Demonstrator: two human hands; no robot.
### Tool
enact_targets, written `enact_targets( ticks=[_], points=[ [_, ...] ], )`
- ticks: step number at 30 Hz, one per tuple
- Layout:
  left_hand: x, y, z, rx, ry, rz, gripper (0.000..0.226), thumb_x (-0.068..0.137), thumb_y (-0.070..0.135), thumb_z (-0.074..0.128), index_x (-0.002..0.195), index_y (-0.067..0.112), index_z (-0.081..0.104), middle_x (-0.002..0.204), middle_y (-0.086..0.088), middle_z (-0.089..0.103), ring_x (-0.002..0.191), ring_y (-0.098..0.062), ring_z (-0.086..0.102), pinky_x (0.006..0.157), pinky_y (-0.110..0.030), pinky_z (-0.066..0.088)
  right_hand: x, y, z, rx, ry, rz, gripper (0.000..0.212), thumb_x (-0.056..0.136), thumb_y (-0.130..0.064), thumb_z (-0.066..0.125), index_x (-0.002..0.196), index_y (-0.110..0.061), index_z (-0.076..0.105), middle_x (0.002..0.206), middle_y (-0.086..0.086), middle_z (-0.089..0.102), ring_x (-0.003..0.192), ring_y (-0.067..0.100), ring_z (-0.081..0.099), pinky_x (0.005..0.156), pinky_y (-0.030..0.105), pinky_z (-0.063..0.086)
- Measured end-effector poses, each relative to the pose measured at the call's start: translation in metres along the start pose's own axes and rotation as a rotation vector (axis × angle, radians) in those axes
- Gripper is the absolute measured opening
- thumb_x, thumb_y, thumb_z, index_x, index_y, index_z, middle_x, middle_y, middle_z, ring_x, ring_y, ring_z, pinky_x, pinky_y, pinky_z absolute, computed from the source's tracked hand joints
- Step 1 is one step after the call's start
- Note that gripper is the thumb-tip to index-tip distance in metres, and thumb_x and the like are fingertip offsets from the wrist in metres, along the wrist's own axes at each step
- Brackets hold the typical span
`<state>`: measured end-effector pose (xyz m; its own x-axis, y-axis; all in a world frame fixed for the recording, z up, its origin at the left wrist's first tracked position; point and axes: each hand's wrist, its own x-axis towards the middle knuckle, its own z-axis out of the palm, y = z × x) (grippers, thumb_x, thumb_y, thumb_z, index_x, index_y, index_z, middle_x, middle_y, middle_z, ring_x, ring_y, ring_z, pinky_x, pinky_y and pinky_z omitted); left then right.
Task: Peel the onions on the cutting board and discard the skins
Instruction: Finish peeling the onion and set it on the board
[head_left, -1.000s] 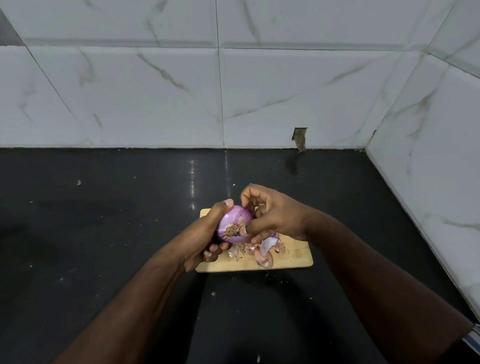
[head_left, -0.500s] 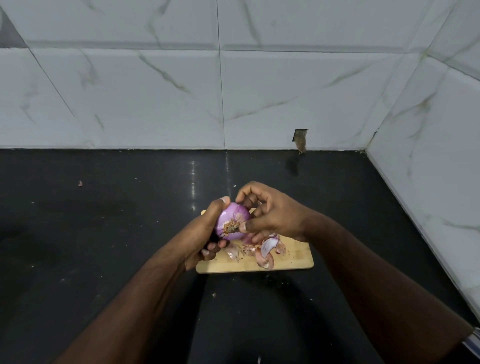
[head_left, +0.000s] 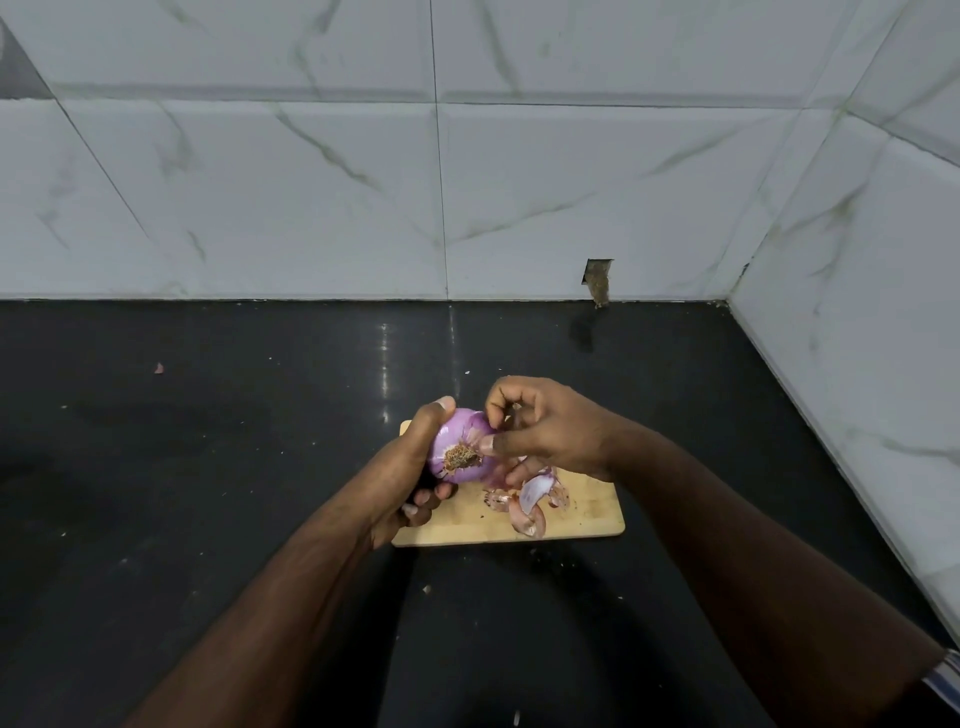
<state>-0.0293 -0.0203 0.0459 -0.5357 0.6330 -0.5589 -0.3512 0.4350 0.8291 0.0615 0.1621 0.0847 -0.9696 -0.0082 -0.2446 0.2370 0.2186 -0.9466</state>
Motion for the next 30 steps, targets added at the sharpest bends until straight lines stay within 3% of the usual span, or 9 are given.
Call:
enact_targets(
  ticks=[2,4,8,12,16,20,23,27,30],
  points=[
    [0.0,0.001,-0.001,0.012,0.002,0.01,0.076,0.086,0.08,0.036,0.075,0.01,0.062,0.058,-0.003,0.048,0.047,-0.011,0.028,0.043,-0.022,0.021,0.0,0.0,0.001,-0.03,0.079,-0.088,0.026,0.087,-0.005,0.072,0.109,-0.016,0.062,0.11,0.01,0.065,0.099,0.027,0.071,0.076,0.044,0.062],
    [0.0,0.0,-0.002,0.018,0.003,0.016,0.076,0.086,0.081,0.036,0.076,0.01,0.061,0.058,-0.003,0.048,0.046,-0.011,0.028,0.042,-0.021,0.022,0.002,0.0,0.003,-0.219,0.151,-0.174,0.035,0.086,-0.01,0.074,0.119,-0.019,0.066,0.112,-0.004,0.065,0.102,0.011,0.067,0.08,0.027,0.06],
    [0.0,-0.001,-0.001,0.029,0.017,0.006,0.077,0.083,0.082,0.037,0.077,0.009,0.061,0.059,-0.004,0.048,0.045,-0.012,0.027,0.042,-0.021,0.022,0.005,0.004,0.008,-0.446,0.291,-0.27,0.018,0.085,-0.017,0.076,0.103,-0.021,0.076,0.095,-0.014,0.066,0.09,0.002,0.062,0.075,0.013,0.049],
    [0.0,0.0,0.0,0.042,0.041,0.015,0.081,0.079,0.086,0.038,0.078,0.008,0.06,0.058,-0.004,0.048,0.044,-0.012,0.028,0.043,-0.023,0.021,0.003,0.005,0.012,-0.542,0.338,-0.301,0.005,0.09,-0.016,0.068,0.092,-0.02,0.071,0.091,-0.012,0.063,0.087,0.006,0.059,0.073,0.019,0.05],
    [0.001,0.003,-0.002,-0.05,0.092,0.034,0.078,0.083,0.084,0.037,0.069,0.011,0.061,0.057,-0.004,0.047,0.048,-0.013,0.028,0.04,-0.02,0.022,0.0,0.01,0.017,-0.689,0.297,-0.362,0.007,0.094,-0.014,0.061,0.097,-0.018,0.066,0.095,-0.01,0.056,0.088,0.004,0.053,0.073,0.01,0.04],
    [0.002,0.003,-0.005,-0.105,0.044,0.04,0.077,0.086,0.083,0.035,0.065,0.013,0.061,0.058,-0.005,0.045,0.047,-0.012,0.026,0.039,-0.019,0.02,-0.003,0.018,0.021,-0.764,0.293,-0.388,0.009,0.095,-0.016,0.059,0.1,-0.017,0.066,0.095,-0.007,0.054,0.087,0.005,0.048,0.071,0.009,0.036],
    [0.003,-0.003,-0.005,-0.218,-0.005,0.032,0.079,0.086,0.082,0.036,0.068,0.01,0.061,0.058,-0.005,0.043,0.043,-0.01,0.025,0.041,-0.02,0.015,-0.005,0.021,0.018,-0.851,0.284,-0.397,0.012,0.095,-0.014,0.056,0.103,-0.017,0.065,0.099,-0.004,0.054,0.089,0.008,0.048,0.073,0.016,0.038],
    [0.002,-0.005,-0.016,-0.433,-0.037,0.054,0.078,0.089,0.079,0.038,0.083,0.005,0.061,0.061,-0.006,0.046,0.044,-0.011,0.032,0.038,-0.018,0.024,-0.011,0.036,0.008,-0.868,0.283,-0.255,0.014,0.094,-0.012,0.057,0.103,-0.017,0.066,0.097,-0.005,0.056,0.088,0.01,0.052,0.073,0.028,0.044],
    [0.0,-0.007,-0.019,-0.365,-0.036,0.086,0.07,0.09,0.067,0.051,0.112,0.001,0.062,0.073,-0.008,0.059,0.056,-0.014,0.051,0.046,-0.022,0.045,-0.011,0.045,0.002,-0.778,0.293,-0.11,0.019,0.089,-0.012,0.064,0.105,-0.016,0.074,0.1,-0.004,0.067,0.086,0.006,0.057,0.071,0.021,0.044]
  ],
)
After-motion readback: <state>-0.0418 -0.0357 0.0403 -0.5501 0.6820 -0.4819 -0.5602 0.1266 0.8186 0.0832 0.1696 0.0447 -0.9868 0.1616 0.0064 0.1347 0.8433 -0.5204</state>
